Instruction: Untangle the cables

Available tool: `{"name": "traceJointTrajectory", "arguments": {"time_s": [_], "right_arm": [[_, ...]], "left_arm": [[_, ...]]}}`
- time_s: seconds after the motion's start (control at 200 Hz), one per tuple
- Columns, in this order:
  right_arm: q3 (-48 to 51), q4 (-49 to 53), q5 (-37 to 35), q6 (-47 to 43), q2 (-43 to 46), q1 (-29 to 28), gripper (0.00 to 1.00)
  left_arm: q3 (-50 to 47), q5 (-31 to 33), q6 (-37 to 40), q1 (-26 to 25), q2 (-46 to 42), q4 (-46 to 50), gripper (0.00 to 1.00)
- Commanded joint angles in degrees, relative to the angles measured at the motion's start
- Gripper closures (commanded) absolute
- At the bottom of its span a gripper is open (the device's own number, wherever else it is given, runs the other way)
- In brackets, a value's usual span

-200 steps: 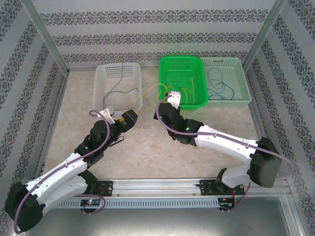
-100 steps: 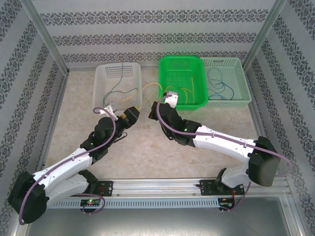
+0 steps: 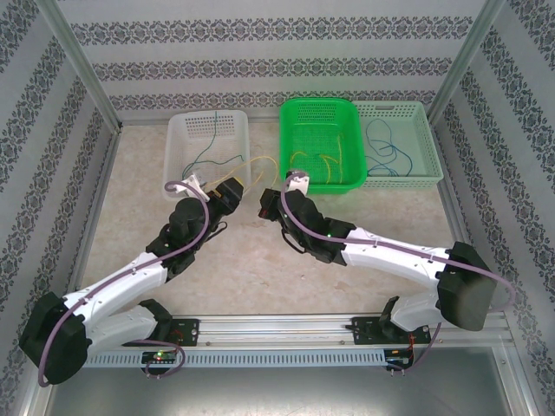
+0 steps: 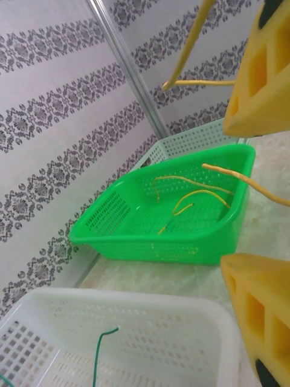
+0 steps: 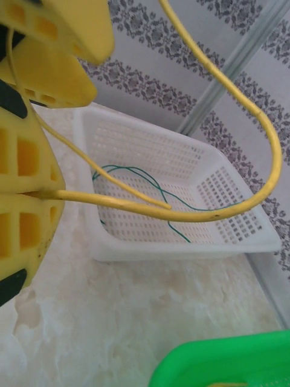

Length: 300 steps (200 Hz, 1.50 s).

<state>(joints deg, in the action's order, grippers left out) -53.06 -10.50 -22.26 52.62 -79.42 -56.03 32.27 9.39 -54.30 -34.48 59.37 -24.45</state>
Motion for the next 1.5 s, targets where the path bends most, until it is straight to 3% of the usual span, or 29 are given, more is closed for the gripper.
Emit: {"name": "traceJointTrajectory", "arguments": {"time_s": [0.0, 0.125, 0.185, 0.285, 0.465, 0.619, 0.854, 0.944, 1.234, 1.494], "right_arm": [[1.1, -4.4, 3.5, 0.3, 3.2, -0.5, 1.0], [3.8, -2.8, 1.6, -1.1, 7.1, -0.1, 1.0], [4.8, -1.8, 2.1, -2.2, 9.1, 0.8, 1.0], [3.9, 3.0, 7.4, -7.3, 11.1, 3.3, 1.0], [-5.8, 26.3, 18.8, -22.5, 11.4, 7.6, 1.0], [-10.6, 44.6, 17.0, -35.5, 13.4, 9.9, 1.0], [-12.8, 59.6, 4.5, -49.1, 20.5, 13.5, 1.0], [-12.7, 63.2, 0.0, -53.5, 22.2, 13.9, 1.0], [-11.1, 74.0, -3.2, -61.9, 19.7, 13.9, 1.0], [-11.8, 70.9, -2.3, -64.1, 21.4, 13.5, 1.0]], "left_arm": [[1.0, 2.4, 0.5, 0.7, 0.2, 0.9, 0.58], [3.1, 1.8, 4.5, 1.9, -0.9, 7.0, 0.79], [5.3, 1.9, 7.5, 2.2, -1.1, 12.0, 1.0], [9.6, -0.2, 15.5, 2.6, 0.2, 20.2, 1.0], [20.1, -5.2, 32.1, 2.9, 6.3, 37.5, 1.0], [26.4, -7.5, 43.1, 2.9, 11.3, 47.6, 1.0], [32.7, -5.9, 55.8, 2.5, 17.4, 59.5, 1.0], [34.8, -4.4, 61.3, 1.4, 19.7, 63.8, 1.0], [36.2, 7.3, 74.5, -2.1, 24.0, 70.7, 1.0], [35.9, 17.9, 79.3, -3.6, 24.5, 69.1, 1.0]]}}
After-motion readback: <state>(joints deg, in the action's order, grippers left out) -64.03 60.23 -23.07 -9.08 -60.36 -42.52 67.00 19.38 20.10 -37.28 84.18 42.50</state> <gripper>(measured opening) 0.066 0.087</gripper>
